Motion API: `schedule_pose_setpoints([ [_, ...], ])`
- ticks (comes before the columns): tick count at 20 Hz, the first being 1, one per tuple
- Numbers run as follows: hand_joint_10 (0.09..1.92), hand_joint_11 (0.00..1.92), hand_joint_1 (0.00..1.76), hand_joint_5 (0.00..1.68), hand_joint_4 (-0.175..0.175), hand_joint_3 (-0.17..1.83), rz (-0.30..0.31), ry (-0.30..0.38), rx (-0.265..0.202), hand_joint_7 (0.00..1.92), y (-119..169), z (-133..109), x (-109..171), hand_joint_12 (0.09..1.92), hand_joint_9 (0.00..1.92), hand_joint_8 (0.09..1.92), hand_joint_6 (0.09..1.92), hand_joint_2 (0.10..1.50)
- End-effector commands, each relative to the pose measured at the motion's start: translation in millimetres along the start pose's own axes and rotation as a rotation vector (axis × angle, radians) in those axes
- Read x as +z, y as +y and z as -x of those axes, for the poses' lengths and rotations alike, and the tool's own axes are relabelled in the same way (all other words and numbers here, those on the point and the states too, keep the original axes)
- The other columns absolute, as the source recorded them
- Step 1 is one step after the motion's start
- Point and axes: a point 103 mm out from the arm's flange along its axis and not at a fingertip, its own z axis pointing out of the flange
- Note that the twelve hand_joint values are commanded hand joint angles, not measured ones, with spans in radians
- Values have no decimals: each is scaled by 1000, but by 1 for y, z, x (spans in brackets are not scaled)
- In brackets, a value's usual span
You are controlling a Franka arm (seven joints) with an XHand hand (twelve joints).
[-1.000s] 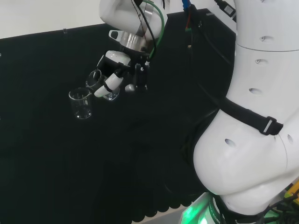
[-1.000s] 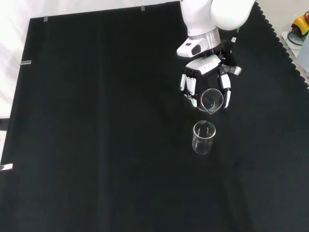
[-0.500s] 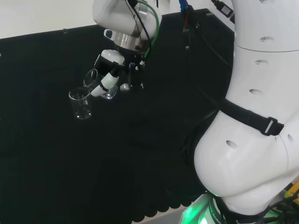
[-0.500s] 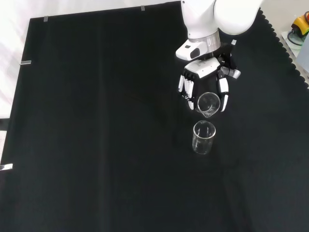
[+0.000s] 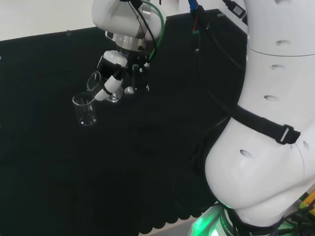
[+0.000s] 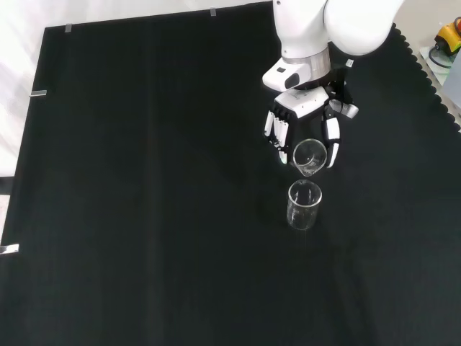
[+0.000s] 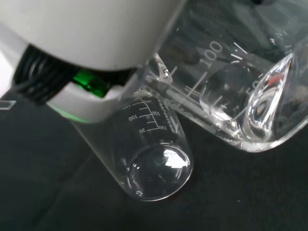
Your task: Pour the water from the handheld beaker into the one on the table.
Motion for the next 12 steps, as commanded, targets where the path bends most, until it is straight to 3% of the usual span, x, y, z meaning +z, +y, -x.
schedule_pose_setpoints([
  [1,87,1025,1326,1466,-175,540,-2,-37,3,1590,0,-1,-4,911,1505,87,220,659],
  [12,87,1030,1326,1466,-175,542,-20,-105,3,1591,0,-8,-6,906,1506,87,220,657],
])
